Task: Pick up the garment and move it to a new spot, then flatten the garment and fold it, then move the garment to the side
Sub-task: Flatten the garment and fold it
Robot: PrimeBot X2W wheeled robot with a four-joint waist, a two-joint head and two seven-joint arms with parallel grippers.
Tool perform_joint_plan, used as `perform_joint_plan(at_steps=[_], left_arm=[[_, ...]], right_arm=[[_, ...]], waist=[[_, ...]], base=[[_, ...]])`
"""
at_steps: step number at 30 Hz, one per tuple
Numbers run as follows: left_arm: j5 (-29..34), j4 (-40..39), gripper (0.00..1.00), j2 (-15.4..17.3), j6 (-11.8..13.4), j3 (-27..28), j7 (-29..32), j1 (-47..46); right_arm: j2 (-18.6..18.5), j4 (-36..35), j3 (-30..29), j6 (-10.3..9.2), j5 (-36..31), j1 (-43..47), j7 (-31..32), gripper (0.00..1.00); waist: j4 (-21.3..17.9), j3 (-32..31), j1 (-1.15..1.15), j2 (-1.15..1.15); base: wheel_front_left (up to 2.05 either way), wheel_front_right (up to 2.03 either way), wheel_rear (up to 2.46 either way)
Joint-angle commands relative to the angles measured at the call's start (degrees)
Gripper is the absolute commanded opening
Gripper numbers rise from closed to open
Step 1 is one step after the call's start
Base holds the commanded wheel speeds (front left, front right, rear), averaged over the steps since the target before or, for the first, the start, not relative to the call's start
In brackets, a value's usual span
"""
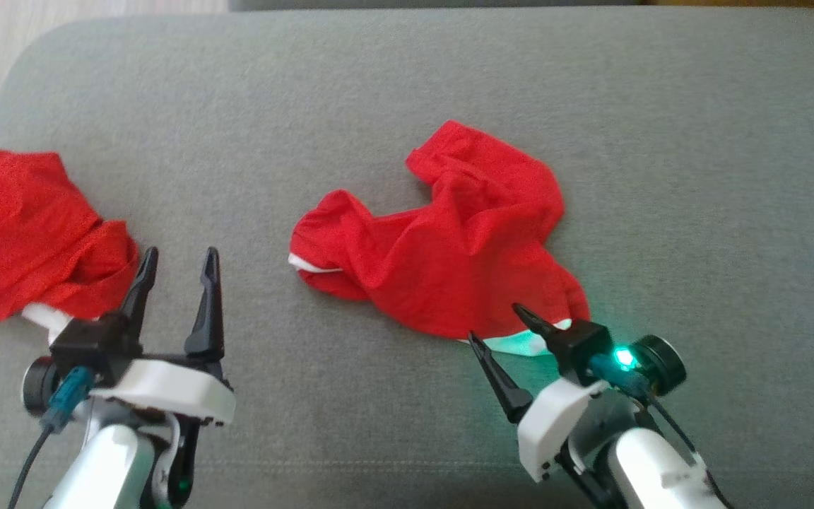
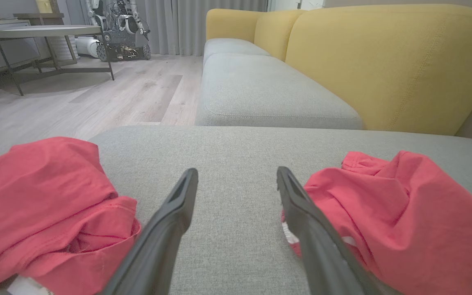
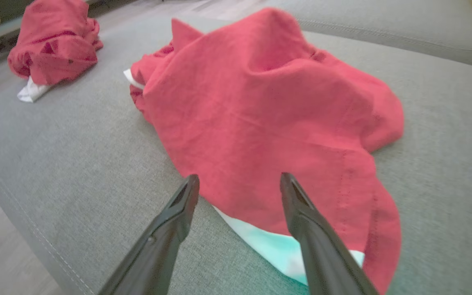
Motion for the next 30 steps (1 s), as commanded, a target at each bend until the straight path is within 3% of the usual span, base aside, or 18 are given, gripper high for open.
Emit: perform_joint_plan(at_steps=[1, 8, 9, 10, 11, 17, 30], left_arm=[[0.53, -1.30, 1.00, 0.78, -0.26, 1.93, -0.36, -3.24], [0.72, -0.23, 1.00, -0.19, -1.21, 1.75, -0.45, -4.82], [0.78, -0.07, 1.00, -0.35, -1.35, 1.73, -0.46, -5.03], [0.83, 0.07, 1.00, -0.50, -1.47, 1.75, -0.47, -5.23], [0.88, 0.20, 1.00, -0.64, -1.56, 1.82, -0.48, -5.36], [1.28, 0.38, 1.00, -1.07, -1.77, 2.51, -0.50, -5.30], [2.57, 0.41, 1.00, -2.09, -3.01, 3.15, -0.52, -5.14]], right_arm=[[-0.39, -0.60, 1.90, -0.04, -0.73, -3.12, -0.71, 1.00], [-0.81, 10.39, 5.24, -0.04, -3.64, -8.61, -1.65, 1.00], [-0.76, 11.82, 5.40, -0.04, -3.75, -9.04, -1.34, 0.50], [-0.69, 12.83, 5.45, -0.04, -3.65, -9.43, -1.42, 0.21], [-0.62, 13.60, 5.36, -0.04, -3.45, -9.70, -1.65, 0.00], [-0.27, 12.69, 3.43, -0.04, -1.55, -10.03, -4.25, 0.00], [0.08, -1.85, -4.44, -0.04, 1.27, -9.93, -3.12, 0.00]], waist=[[1.04, 0.97, 0.00, 0.00], [2.97, 3.12, 0.00, 0.00], [3.23, 3.31, 0.00, 0.00], [3.42, 3.46, 0.00, 0.00], [3.51, 3.53, 0.00, 0.00], [3.31, 3.43, 0.00, 0.00], [1.79, 3.24, 0.00, 0.00]], base=[[0.00, 0.00, 0.00], [0.00, 0.00, 0.00], [0.00, 0.00, 0.00], [0.00, 0.00, 0.00], [0.00, 0.00, 0.00], [0.00, 0.00, 0.00], [0.00, 0.00, 0.00]])
